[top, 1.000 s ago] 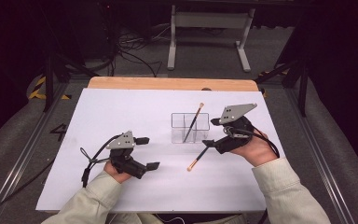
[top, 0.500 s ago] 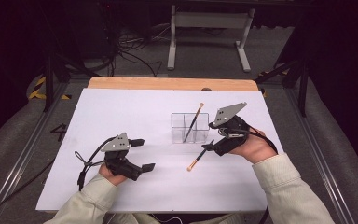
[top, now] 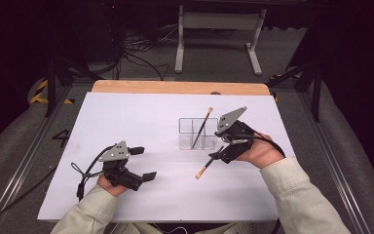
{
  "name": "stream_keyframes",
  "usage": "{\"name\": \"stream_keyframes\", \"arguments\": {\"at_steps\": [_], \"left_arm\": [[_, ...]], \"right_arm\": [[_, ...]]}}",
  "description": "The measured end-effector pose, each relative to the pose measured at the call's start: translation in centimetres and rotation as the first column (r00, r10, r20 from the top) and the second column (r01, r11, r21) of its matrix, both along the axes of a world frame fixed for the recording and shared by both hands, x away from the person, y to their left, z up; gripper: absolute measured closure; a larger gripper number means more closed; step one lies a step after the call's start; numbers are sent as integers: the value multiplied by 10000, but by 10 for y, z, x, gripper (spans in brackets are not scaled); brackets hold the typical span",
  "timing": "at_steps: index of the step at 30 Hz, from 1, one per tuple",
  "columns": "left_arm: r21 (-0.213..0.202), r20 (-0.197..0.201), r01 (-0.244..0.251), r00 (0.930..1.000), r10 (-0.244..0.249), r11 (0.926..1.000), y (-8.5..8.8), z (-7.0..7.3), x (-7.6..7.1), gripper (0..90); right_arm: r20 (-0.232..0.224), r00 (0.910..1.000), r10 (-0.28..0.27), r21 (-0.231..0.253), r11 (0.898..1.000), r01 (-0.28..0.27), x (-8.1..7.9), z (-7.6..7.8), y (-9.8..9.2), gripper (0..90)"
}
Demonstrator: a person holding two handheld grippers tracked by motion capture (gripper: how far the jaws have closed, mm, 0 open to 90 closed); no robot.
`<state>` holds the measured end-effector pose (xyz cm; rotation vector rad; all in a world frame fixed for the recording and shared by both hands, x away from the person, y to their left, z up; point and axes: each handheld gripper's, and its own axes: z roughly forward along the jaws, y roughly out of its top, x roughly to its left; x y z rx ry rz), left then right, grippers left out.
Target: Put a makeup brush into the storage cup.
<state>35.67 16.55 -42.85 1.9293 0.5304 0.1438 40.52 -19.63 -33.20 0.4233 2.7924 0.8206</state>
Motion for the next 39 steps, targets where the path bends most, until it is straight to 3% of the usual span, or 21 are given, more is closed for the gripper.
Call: {"name": "stream_keyframes", "arguments": {"at_steps": [23,39], "left_arm": [[13,-29,-102,9999,102,9999,4,-1,-1,3],[-40,-48,-102,9999,102,9999,4,-1,0,4]], "right_arm": [[-806,9962,333,-1088,9932,-420,10,-31,10,226],[-1161,9930,225,-1499,9879,-399,14,-48,14,217]]}}
